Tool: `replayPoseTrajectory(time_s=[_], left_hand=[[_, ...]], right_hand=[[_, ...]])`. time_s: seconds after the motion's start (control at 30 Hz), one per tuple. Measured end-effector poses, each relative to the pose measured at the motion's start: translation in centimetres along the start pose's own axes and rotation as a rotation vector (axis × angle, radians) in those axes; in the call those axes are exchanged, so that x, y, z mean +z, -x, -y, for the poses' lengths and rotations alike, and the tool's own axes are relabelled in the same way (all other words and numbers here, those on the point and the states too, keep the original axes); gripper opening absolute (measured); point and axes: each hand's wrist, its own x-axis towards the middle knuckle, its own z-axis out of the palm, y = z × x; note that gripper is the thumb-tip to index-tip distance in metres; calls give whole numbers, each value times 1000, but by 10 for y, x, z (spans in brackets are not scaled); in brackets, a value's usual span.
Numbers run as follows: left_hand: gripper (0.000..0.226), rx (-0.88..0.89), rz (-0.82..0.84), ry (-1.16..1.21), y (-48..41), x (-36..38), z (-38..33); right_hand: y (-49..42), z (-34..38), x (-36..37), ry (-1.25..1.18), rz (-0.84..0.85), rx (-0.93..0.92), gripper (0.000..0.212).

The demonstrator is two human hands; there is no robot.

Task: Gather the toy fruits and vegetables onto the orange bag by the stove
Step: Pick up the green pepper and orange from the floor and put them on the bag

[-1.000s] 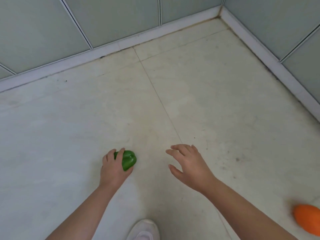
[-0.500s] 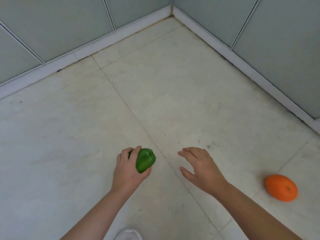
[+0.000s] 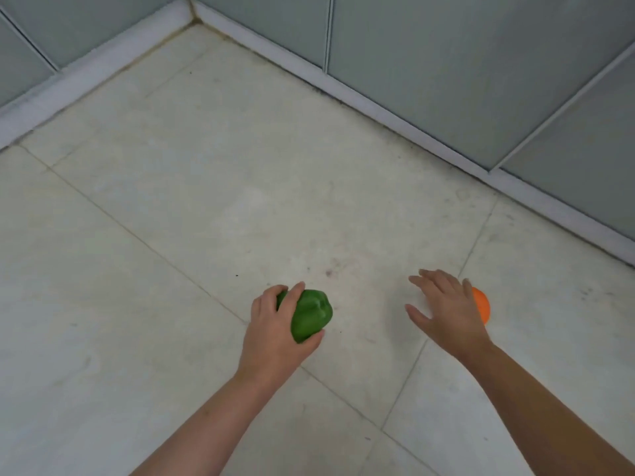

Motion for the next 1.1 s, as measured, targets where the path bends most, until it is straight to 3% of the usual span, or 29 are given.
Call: replayPoseTrajectory(time_s=[0.2, 0.57, 0.93, 1.1], left_hand=[[75, 42, 39, 19, -5, 12, -14], [75, 15, 56, 82, 4, 17, -11], [76, -48, 46, 83, 14, 1, 16], [78, -112, -34, 98, 20, -20, 36]], right_hand=[[22, -42, -2, -50, 25, 248, 52], [39, -42, 6, -272, 93, 398, 59], [14, 17, 13, -363, 82, 161, 59], [-6, 63, 10, -405, 110, 16, 58]])
